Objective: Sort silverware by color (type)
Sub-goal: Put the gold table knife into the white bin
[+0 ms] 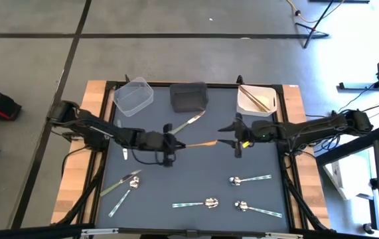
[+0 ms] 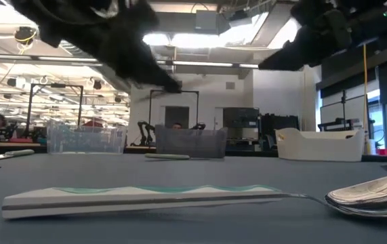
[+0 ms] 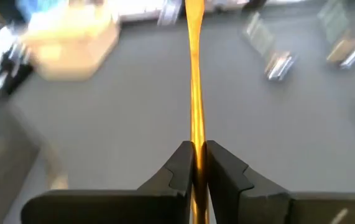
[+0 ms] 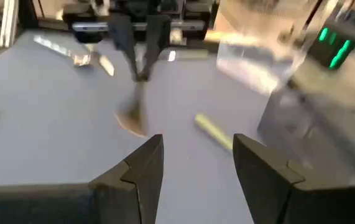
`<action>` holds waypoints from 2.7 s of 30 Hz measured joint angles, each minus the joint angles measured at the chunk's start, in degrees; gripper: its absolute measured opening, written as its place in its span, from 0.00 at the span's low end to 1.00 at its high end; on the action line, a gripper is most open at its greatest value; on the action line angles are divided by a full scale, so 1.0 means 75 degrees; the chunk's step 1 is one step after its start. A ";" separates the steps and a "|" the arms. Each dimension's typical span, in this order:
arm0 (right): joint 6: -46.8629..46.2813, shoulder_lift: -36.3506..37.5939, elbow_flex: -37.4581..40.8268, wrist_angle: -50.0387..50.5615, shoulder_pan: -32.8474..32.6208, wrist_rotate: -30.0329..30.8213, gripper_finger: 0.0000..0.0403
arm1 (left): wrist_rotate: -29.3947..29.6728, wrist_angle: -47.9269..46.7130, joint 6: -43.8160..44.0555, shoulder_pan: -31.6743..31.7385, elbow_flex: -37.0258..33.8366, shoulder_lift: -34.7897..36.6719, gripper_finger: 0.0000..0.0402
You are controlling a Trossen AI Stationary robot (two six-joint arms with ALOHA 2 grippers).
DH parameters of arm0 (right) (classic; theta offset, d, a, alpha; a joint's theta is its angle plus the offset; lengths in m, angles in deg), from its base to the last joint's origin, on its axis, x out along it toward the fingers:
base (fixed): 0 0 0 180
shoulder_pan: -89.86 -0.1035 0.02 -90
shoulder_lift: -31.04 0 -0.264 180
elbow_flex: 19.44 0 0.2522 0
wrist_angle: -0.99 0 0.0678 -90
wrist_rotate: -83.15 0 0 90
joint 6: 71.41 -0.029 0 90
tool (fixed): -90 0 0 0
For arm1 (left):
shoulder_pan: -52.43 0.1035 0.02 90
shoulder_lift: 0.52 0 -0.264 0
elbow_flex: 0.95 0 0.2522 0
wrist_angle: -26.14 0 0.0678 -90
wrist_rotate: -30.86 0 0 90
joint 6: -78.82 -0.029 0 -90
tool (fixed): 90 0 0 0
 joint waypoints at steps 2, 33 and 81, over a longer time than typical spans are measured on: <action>0.0188 0.0059 0.0275 -0.0459 -0.0003 -0.0003 0.45 | -0.0288 0.0815 -0.0009 0.0009 -0.0453 0.0353 0.07; 0.0518 -0.5191 -0.1113 -0.7929 -0.0150 -0.2816 0.45 | -0.1907 0.6679 -0.0195 0.0066 -0.1404 -0.0984 0.08; 0.0414 0.0099 -0.1854 0.2930 0.1533 0.2150 0.01 | -0.0879 0.4655 0.0024 0.0567 -0.1395 -0.0960 0.31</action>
